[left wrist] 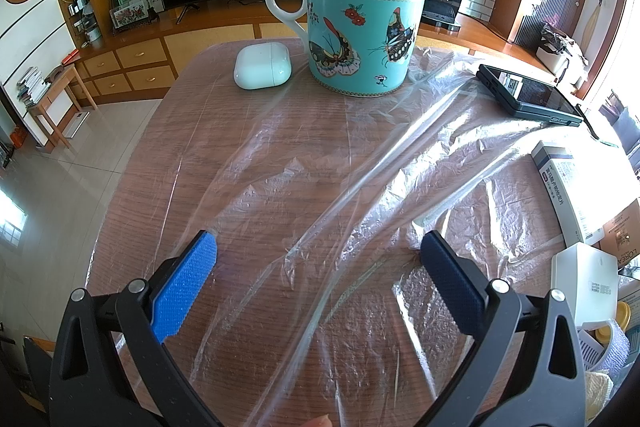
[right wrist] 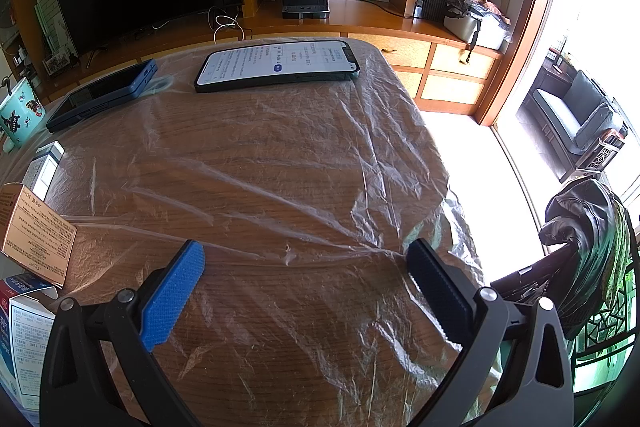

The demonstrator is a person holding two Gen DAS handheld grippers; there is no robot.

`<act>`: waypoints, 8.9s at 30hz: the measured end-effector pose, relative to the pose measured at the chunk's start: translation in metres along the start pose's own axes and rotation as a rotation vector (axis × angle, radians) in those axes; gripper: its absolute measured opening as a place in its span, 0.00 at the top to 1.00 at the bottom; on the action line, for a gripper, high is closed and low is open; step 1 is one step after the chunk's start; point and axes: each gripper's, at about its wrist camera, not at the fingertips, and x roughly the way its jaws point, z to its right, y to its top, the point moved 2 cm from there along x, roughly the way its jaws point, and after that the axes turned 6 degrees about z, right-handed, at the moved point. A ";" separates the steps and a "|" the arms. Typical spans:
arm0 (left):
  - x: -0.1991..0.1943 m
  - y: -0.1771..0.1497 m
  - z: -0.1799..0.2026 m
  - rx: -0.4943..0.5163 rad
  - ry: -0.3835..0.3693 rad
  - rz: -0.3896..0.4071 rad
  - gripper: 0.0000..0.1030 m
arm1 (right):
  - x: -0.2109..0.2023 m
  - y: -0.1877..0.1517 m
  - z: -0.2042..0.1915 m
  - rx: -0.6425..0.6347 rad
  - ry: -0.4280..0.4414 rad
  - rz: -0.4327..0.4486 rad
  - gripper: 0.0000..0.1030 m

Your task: Collect trash

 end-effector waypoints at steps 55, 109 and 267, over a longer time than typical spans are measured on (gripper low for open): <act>0.000 0.000 -0.001 -0.008 0.007 0.000 0.01 | 0.001 0.004 0.000 -0.001 -0.002 0.000 0.03; -0.111 -0.100 0.065 0.007 -0.438 -0.060 0.43 | -0.155 -0.116 -0.223 -0.396 0.303 0.172 0.56; -0.124 -0.292 0.140 0.346 -0.393 -0.232 0.51 | -0.137 -0.271 -0.173 -0.256 0.404 -0.198 0.59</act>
